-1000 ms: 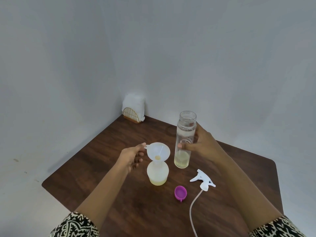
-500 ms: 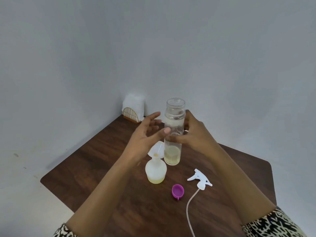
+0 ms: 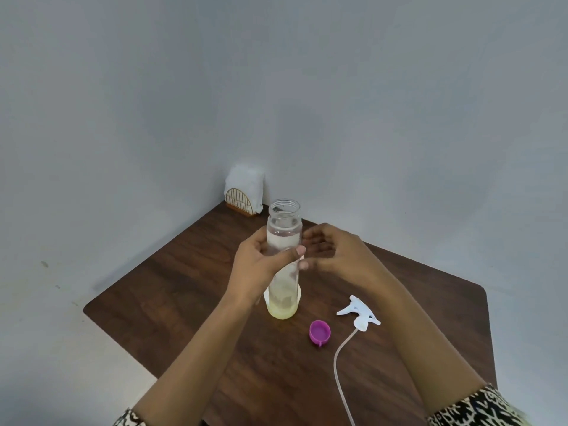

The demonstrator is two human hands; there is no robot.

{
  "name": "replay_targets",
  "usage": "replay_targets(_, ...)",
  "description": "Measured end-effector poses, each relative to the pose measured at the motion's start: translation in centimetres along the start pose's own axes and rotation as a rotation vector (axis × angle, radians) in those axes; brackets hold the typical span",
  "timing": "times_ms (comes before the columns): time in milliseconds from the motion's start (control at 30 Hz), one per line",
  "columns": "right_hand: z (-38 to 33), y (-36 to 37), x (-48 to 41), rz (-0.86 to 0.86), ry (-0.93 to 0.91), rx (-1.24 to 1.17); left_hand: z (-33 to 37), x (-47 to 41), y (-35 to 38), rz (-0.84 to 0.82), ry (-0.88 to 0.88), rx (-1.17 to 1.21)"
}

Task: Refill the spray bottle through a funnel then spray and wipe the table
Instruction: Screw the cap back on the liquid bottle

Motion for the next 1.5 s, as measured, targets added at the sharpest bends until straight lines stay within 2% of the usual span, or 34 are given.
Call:
replay_targets(33,1.5,-0.8,0.0,0.067,0.028,0.006,-0.4,0.2,-0.3,0.014,-0.007,0.0)
replay_targets(100,5.5,-1.5,-0.4,0.153,0.127,0.192,-1.2,0.6,-0.7,0.024,-0.03,-0.003)
replay_targets(133,7.9,-0.8,-0.6,0.123,0.195,0.341,-1.6,0.8,-0.8,0.025,-0.045,-0.01)
replay_targets(200,12.7,2.2,-0.7,-0.051,0.32,0.609,-2.5,1.2,-1.0,0.026,-0.071,-0.031)
replay_targets(267,16.5,5.9,-0.2,-0.233,0.381,0.744,-3.3,1.7,-1.0,0.025,-0.092,-0.061)
replay_targets(333,18.6,8.8,0.5,-0.345,0.393,0.845,-3.9,2.2,-1.2,0.036,-0.11,-0.088)
replay_targets(500,20.2,12.0,1.4,-0.387,0.348,0.998,-5.0,3.2,-1.7,0.034,-0.139,-0.119)
replay_targets(600,19.8,11.6,1.2,-0.328,0.324,0.851,-5.2,3.5,-2.1,0.029,-0.144,-0.121)
replay_targets(733,18.1,8.1,0.5,-0.151,0.513,0.153,-4.9,3.8,-2.7,0.014,-0.13,-0.098)
replay_targets(800,15.7,5.9,0.1,-0.097,0.551,-0.093,-4.6,3.9,-2.8,0.003,-0.117,-0.081)
replay_targets(867,11.7,2.5,-0.5,0.0,0.466,-0.195,-4.4,3.9,-3.0,0.006,-0.109,-0.079)
replay_targets(967,4.7,-2.2,-1.1,0.18,0.24,-0.304,-4.2,3.8,-3.2,0.018,-0.108,-0.08)
replay_targets(1033,-0.2,-2.7,-1.0,0.176,0.088,-0.454,-3.9,3.6,-3.1,0.003,-0.099,-0.079)
replay_targets(1133,-5.6,-0.9,-0.9,0.046,-0.057,-0.672,-3.5,3.3,-2.8,-0.02,-0.102,-0.101)
replay_targets(1233,-7.7,1.2,-1.3,-0.046,-0.108,-0.673,-2.8,3.1,-2.8,-0.022,-0.098,-0.107)
replay_targets(1500,-8.6,2.1,-2.2,-0.07,-0.229,-0.447,-1.3,2.7,-3.5,-0.021,-0.079,-0.06)
Point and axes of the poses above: each hand's wrist, its own x-axis away from the middle knuckle, its own y-axis out of the palm, z = x × y, the point moved 10 cm from there along -x, towards the middle knuckle, and after that the axes turned 1 degree about -z, right-handed, at the moved point
